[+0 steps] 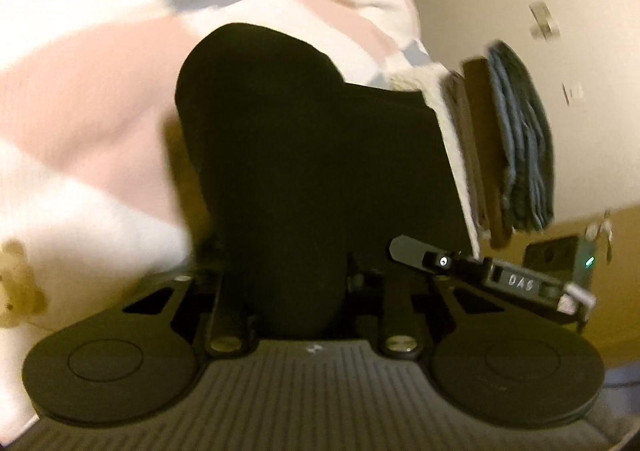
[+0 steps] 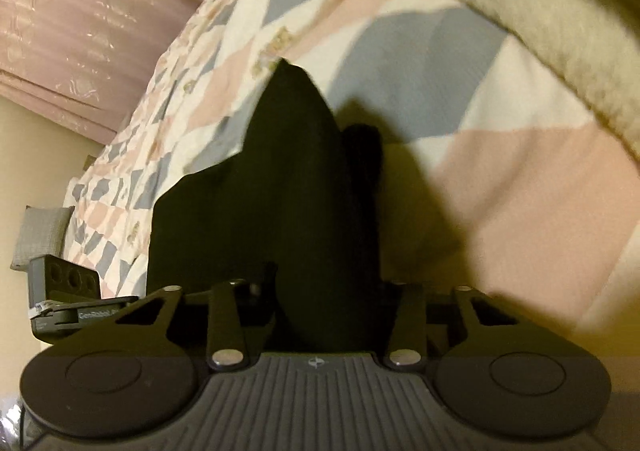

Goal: Fold clothes
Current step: 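Grasp the folded sweatpants with both grippers and carry them onto the clothes stack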

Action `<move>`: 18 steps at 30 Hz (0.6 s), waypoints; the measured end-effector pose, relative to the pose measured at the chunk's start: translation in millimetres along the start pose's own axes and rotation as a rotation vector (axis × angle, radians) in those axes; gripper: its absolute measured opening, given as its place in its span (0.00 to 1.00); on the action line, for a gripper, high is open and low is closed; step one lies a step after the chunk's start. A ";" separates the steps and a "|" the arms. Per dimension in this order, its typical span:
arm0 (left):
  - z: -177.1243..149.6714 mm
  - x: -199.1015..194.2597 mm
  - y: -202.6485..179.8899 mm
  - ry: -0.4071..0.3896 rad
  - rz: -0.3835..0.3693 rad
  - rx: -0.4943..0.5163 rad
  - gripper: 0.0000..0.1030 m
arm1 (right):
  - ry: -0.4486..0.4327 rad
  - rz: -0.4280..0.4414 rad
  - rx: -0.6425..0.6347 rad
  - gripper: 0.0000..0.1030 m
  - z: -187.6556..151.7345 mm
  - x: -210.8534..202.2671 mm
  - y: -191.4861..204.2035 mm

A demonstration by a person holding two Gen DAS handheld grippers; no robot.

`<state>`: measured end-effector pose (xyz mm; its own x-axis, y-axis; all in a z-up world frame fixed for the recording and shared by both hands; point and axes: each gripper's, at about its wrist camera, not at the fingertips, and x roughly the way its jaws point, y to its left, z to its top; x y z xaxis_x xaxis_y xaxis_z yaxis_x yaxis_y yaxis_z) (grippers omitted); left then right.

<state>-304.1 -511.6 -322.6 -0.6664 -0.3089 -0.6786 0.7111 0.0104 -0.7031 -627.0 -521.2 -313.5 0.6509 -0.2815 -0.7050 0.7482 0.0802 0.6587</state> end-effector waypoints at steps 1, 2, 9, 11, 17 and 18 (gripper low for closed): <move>2.2 -6.4 -6.7 0.009 0.009 0.021 0.20 | 0.000 -0.005 0.001 0.36 0.0 -5.7 8.8; 4.1 -14.2 -11.4 0.020 0.013 0.029 0.20 | 0.000 -0.009 0.003 0.36 -0.5 -11.6 17.4; 14.1 -82.8 -63.4 0.048 -0.035 0.060 0.20 | -0.049 -0.001 0.056 0.36 -6.7 -74.1 77.1; 21.7 -101.0 -90.2 0.034 -0.061 0.088 0.20 | -0.086 0.009 0.052 0.36 0.1 -101.4 92.9; 58.2 -110.0 -192.3 -0.050 -0.150 0.216 0.20 | -0.222 0.036 0.017 0.36 47.0 -194.6 105.7; 63.4 -106.1 -208.2 -0.071 -0.170 0.225 0.20 | -0.242 0.038 0.005 0.36 58.3 -210.2 102.2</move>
<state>-367.3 -541.2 -90.8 -0.7685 -0.3541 -0.5329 0.6277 -0.2561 -0.7351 -694.9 -509.6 -82.6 0.6279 -0.4996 -0.5968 0.7230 0.0904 0.6849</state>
